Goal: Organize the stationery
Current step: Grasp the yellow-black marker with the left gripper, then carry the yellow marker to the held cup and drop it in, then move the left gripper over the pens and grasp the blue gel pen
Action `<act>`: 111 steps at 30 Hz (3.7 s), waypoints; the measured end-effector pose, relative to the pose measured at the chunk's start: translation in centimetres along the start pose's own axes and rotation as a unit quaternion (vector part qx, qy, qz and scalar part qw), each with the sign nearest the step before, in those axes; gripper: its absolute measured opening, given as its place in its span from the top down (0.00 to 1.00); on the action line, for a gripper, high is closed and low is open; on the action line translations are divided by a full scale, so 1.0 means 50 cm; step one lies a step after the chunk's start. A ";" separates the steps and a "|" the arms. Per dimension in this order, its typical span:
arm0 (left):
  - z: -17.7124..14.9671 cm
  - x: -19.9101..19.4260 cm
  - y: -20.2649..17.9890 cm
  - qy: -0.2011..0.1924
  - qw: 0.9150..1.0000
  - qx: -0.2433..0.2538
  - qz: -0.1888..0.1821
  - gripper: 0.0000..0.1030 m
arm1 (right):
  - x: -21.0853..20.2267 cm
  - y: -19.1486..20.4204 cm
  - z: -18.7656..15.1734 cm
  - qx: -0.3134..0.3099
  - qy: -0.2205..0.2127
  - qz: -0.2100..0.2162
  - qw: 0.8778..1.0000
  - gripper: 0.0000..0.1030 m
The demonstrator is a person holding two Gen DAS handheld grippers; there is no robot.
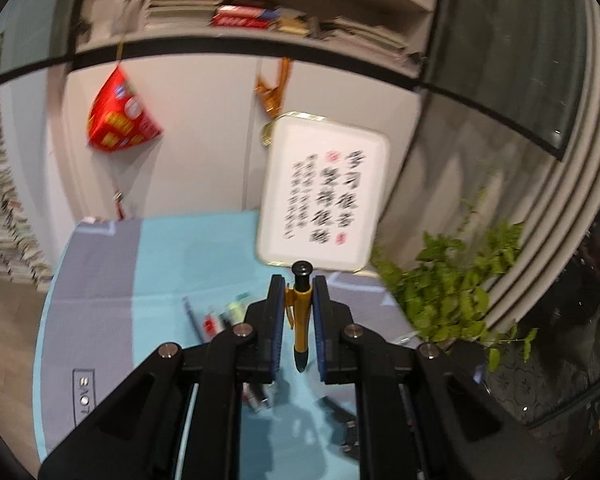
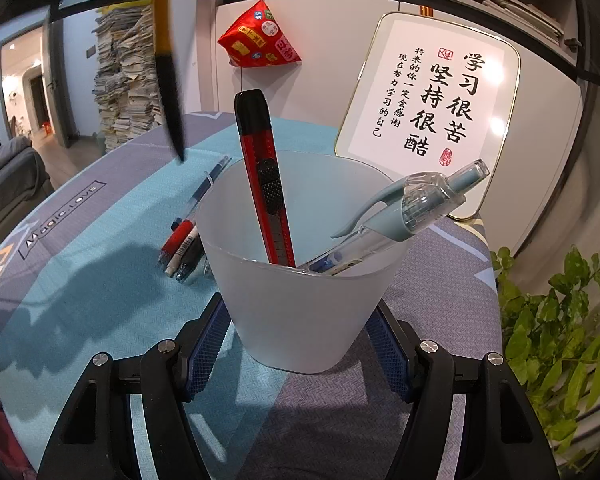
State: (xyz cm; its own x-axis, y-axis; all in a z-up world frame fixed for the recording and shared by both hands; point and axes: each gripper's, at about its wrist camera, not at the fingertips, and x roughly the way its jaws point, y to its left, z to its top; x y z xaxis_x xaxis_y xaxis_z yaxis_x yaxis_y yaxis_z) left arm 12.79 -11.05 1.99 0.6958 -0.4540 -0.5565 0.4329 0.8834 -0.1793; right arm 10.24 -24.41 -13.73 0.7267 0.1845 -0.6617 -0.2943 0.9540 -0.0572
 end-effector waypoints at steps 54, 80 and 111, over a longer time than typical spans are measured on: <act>-0.038 0.155 -0.075 0.109 0.993 0.041 -0.024 0.85 | 0.001 -0.001 0.001 0.000 0.001 0.000 1.000 0.32; -0.123 0.225 0.179 0.167 0.975 -0.065 0.135 0.77 | 0.001 -0.001 -0.001 0.000 0.003 0.000 1.000 0.32; -0.247 0.155 0.210 0.249 0.959 -0.069 0.117 0.95 | 0.002 -0.001 -0.001 0.000 0.003 0.000 1.000 0.32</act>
State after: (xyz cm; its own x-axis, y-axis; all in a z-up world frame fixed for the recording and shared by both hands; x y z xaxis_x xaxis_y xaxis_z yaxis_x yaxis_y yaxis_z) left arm 15.66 -3.87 -14.22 0.3893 -0.1602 -0.9071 0.1955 0.9767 -0.0886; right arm 10.30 -24.46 -13.80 0.7223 0.1839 -0.6667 -0.2947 0.9539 -0.0562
